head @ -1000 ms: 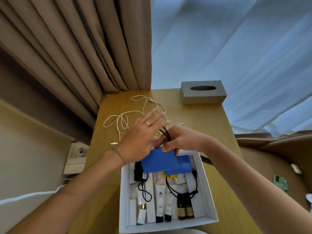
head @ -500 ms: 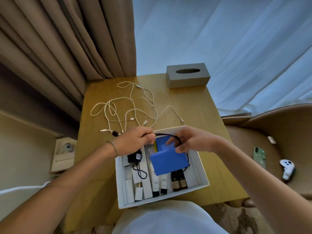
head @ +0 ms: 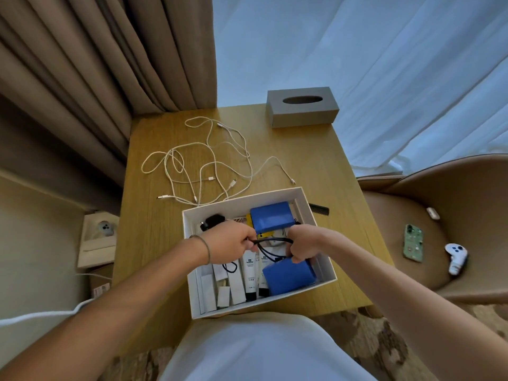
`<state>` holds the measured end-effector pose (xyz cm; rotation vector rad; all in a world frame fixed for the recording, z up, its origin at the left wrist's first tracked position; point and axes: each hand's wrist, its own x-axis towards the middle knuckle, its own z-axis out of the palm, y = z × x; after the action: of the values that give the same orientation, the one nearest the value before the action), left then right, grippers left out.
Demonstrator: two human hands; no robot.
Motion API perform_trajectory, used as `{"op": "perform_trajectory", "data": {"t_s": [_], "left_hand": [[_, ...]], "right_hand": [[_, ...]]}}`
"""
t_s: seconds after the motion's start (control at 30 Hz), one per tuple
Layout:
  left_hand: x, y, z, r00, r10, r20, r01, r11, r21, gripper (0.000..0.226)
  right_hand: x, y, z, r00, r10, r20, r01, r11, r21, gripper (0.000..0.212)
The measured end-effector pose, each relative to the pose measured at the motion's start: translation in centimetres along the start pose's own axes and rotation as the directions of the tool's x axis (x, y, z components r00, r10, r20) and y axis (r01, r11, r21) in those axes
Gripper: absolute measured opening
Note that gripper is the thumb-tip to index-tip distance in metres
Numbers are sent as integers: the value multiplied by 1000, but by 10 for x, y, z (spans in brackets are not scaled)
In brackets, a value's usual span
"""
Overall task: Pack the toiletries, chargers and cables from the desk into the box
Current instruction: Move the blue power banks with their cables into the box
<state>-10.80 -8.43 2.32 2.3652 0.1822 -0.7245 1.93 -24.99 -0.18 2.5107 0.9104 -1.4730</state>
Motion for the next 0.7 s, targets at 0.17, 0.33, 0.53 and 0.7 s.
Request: {"op": "perform_trajectory", "data": {"t_s": [0.17, 0.33, 0.53, 0.7], "left_hand": [[2, 5, 9, 974, 160, -160, -78, 901, 427, 21], [15, 5, 26, 958, 147, -244, -65, 947, 316, 18], [28, 11, 39, 946, 161, -281, -129, 983, 128, 16], [32, 20, 43, 931, 173, -323, -104, 970, 221, 10]], "right_hand": [[0, -13, 3, 999, -22, -40, 12, 970, -241, 32], [-7, -14, 3, 976, -63, -210, -26, 918, -396, 13], [-20, -8, -4, 902, -106, -418, -53, 935, -351, 26], [-22, 2, -11, 891, -157, -427, 36, 960, -278, 11]]}}
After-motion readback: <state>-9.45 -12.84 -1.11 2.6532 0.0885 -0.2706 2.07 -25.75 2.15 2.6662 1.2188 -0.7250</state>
